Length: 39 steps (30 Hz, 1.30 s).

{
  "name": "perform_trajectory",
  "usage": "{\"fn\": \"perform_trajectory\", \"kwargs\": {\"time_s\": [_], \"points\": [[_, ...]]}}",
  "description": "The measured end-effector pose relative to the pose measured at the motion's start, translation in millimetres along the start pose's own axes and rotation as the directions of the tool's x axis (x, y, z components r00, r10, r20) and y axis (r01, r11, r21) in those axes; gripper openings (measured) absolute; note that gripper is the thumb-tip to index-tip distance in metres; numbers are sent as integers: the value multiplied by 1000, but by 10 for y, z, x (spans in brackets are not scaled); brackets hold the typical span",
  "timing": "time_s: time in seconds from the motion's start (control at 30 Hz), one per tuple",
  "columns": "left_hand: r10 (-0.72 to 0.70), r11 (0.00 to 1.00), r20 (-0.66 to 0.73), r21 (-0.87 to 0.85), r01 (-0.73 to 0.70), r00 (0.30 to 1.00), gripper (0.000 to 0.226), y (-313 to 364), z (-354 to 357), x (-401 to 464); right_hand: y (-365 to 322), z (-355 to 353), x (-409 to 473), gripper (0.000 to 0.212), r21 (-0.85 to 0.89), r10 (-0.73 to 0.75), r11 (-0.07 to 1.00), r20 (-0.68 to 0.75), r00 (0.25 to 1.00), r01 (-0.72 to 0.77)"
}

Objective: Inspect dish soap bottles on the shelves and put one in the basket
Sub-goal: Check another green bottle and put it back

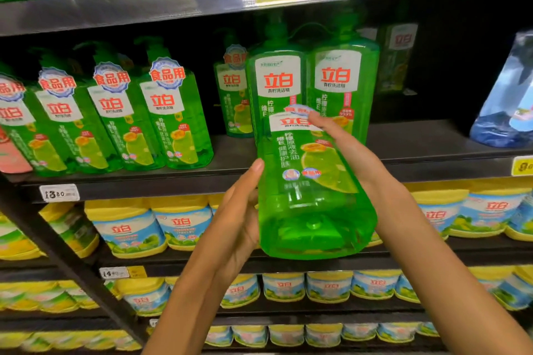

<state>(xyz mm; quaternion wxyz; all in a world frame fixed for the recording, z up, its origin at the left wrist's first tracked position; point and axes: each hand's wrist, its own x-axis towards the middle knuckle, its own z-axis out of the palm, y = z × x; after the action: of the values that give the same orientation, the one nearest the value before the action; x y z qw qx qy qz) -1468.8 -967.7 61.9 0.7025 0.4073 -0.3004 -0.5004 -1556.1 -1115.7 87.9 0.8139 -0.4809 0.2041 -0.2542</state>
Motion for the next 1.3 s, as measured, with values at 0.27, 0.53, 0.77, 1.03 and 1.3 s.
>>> {"fn": "perform_trajectory", "kwargs": {"time_s": [0.27,0.53,0.77,1.03,1.3], "points": [[-65,977,-23,203,69,998,46,-132,-148,-33,-90,141,35,50,52,-359,933,92,929,356],[409,713,38,610,-345,912,63,-142,-282,152,-90,53,-11,85,-212,-435,857,191,880,469],[396,611,53,730,-306,917,81,-156,-450,349,-57,-95,-202,91,-361,-391,706,519,760,609],[328,560,16,802,-208,945,40,-143,-575,355,-10,28,-222,78,-390,-451,562,594,666,729],[419,687,-4,655,-314,908,87,-154,-620,335,-12,31,87,86,-398,-427,752,313,848,525]]}}
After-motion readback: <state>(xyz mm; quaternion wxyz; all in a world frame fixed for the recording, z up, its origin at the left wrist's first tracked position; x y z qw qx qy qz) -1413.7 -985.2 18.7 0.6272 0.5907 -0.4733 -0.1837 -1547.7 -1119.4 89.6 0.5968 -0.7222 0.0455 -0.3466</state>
